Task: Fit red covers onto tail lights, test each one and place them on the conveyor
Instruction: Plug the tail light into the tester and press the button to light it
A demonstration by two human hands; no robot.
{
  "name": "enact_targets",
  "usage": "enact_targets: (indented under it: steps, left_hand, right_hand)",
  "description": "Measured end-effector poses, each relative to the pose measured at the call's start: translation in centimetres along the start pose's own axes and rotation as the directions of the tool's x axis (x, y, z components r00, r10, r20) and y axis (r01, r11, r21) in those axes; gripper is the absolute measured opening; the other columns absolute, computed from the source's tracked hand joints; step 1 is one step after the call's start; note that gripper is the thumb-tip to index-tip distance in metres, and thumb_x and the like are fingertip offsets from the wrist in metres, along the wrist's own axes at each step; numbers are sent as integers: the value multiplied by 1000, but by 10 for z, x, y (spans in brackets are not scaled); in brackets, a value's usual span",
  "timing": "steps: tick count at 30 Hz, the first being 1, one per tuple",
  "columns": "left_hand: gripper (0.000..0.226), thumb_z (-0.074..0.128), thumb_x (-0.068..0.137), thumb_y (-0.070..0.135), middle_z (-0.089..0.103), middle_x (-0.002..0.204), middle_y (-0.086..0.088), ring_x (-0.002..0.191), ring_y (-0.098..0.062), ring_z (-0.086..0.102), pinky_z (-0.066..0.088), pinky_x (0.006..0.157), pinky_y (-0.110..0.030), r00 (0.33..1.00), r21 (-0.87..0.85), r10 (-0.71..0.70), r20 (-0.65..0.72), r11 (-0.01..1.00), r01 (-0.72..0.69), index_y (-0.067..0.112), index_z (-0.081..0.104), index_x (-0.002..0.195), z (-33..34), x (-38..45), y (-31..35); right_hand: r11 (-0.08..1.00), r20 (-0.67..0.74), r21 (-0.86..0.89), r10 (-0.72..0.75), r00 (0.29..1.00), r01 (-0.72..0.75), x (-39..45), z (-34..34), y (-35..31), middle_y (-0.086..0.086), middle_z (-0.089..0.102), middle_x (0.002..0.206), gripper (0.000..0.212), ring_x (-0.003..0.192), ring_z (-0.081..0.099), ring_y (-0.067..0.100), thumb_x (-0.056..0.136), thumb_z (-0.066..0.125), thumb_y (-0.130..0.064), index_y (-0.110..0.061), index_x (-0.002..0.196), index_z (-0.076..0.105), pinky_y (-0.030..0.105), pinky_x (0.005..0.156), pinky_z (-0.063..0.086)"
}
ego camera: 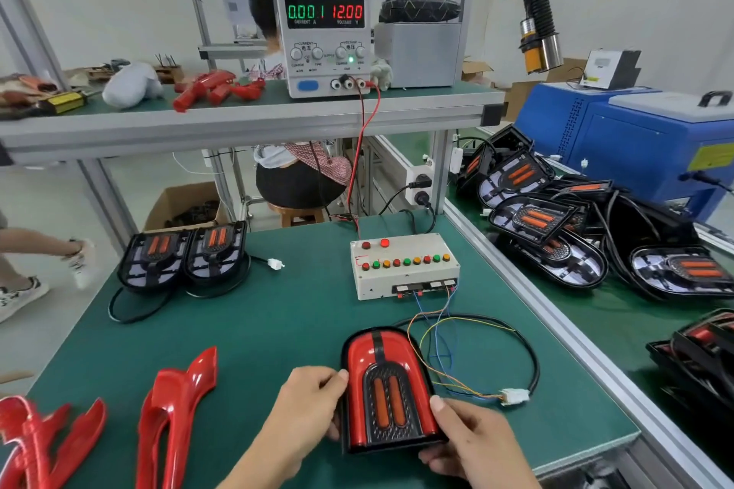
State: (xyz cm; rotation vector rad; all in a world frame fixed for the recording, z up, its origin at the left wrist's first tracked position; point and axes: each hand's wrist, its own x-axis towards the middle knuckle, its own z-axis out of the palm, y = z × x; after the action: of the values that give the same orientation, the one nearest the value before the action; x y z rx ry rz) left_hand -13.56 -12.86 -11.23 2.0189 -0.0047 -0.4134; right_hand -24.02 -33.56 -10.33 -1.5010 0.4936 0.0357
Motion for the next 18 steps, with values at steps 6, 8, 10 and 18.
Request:
enact_targets:
  steps: [6, 8, 10, 18]
  left_hand:
    - [46, 55, 103, 35, 55, 53, -4, 45, -18, 58, 48, 59, -30, 995, -23, 1, -97, 1000, -3, 11, 49, 65, 3, -16, -3]
    - [49, 57, 102, 36, 56, 54, -4, 45, -19, 58, 50, 59, -31, 994, -50, 5, -106, 999, -11, 3, 53, 67, 4, -17, -2]
    - [53, 57, 102, 38, 55, 54, -5, 46, -19, 56, 49, 60, -31, 993, -66, 5, -116, 998, -12, -7, 54, 74, 5, -17, -2]
    - [46, 49, 100, 53, 58, 63, 7, 63, -10, 54, 41, 61, -21, 953, 103, 140, -267, 988, -117, 16, 62, 76, 7, -29, 4]
  right_hand:
    - [990, -103, -120, -93, 990, 80, -4, 6, 1, 16, 72, 62, 22, 55, 70, 29, 96, 65, -28, -18, 83, 80, 36, 56, 60]
    - [978, -104, -192, -103, 989, 82, -6, 5, 2, 13, 71, 58, 29, 53, 68, 27, 98, 62, -35, -20, 79, 78, 35, 59, 59]
    - [959, -129, -269, -129, 983, 91, -7, -1, 4, 8, 70, 56, 34, 48, 65, 20, 99, 57, -40, -21, 79, 75, 28, 57, 56]
    - [528, -207, -815, -651, 730, 239, -2, -73, 14, -10, 69, 91, 27, 85, 64, 22, 76, 87, -12, -32, 89, 75, 35, 77, 46]
